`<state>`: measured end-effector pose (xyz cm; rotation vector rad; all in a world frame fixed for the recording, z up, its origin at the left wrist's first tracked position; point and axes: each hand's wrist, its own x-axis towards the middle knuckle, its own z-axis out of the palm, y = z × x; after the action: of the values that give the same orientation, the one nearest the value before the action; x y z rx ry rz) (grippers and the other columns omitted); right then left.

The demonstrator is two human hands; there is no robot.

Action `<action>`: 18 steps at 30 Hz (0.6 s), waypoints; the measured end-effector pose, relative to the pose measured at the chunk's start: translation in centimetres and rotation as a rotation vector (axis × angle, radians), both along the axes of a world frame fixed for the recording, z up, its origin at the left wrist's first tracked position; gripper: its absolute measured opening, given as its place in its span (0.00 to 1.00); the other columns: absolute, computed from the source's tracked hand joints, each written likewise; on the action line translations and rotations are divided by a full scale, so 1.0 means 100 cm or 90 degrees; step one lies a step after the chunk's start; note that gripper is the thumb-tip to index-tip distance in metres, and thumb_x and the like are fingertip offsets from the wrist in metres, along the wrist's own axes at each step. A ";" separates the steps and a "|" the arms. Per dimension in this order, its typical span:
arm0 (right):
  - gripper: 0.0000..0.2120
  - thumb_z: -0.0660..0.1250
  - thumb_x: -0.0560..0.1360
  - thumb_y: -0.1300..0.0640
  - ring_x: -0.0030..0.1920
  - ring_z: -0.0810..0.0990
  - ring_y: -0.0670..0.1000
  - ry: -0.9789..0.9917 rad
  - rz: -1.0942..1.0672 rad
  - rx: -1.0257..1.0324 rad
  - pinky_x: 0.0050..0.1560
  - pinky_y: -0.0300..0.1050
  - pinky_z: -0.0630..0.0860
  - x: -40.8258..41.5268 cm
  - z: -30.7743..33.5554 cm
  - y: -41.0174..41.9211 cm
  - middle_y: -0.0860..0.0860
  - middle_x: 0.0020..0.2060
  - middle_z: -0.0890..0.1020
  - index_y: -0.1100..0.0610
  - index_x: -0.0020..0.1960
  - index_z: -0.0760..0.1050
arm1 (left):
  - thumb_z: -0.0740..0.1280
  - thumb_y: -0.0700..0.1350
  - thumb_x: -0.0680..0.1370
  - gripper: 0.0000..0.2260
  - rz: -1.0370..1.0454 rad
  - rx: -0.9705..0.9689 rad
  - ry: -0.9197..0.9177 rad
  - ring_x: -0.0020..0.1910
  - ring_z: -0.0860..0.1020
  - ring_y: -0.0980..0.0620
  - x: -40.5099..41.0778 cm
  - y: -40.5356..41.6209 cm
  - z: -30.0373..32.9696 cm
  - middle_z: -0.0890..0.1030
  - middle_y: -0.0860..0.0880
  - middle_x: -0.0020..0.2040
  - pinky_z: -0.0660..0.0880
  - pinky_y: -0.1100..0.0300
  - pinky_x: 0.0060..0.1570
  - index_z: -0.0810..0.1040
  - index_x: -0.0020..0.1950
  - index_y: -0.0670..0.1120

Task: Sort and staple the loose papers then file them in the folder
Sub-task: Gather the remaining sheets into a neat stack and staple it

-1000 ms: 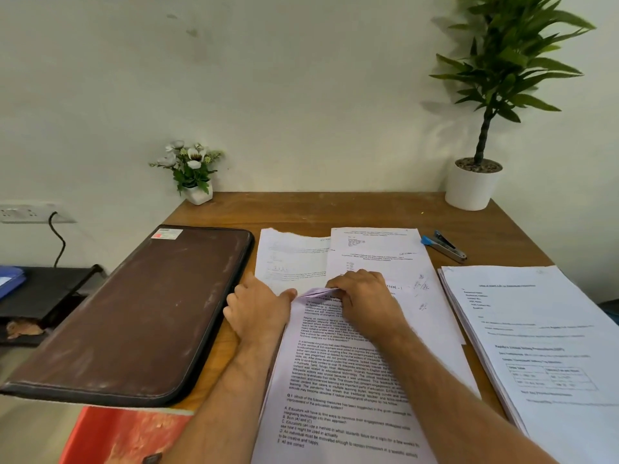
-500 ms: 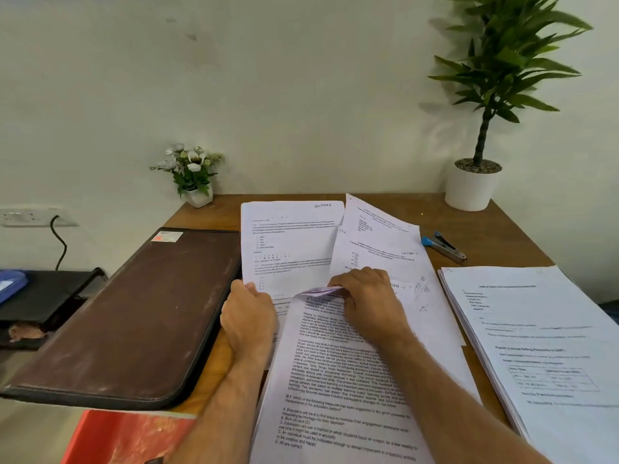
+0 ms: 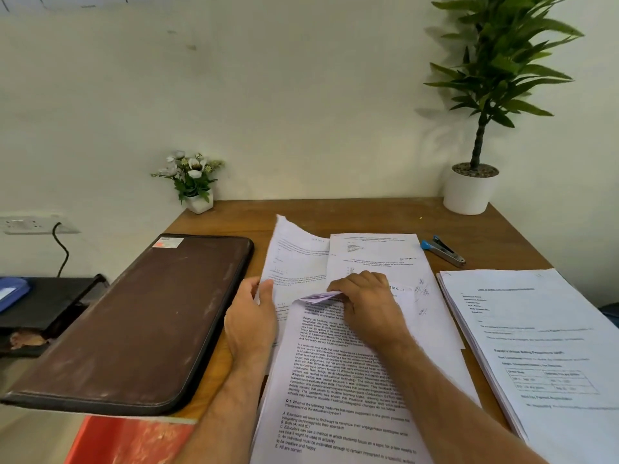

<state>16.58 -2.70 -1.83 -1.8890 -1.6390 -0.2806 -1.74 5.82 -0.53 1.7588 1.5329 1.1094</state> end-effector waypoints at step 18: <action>0.13 0.66 0.73 0.64 0.49 0.80 0.56 0.044 -0.010 0.170 0.57 0.51 0.68 0.003 0.122 0.031 0.50 0.47 0.85 0.53 0.52 0.84 | 0.61 0.34 0.77 0.19 -0.128 -0.049 -0.197 0.51 0.82 0.55 -0.026 0.002 0.093 0.84 0.57 0.50 0.78 0.56 0.45 0.79 0.57 0.55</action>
<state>16.85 0.42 10.36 -1.6925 -1.4622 -0.4141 -4.37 5.98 8.74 1.5653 1.1714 1.1431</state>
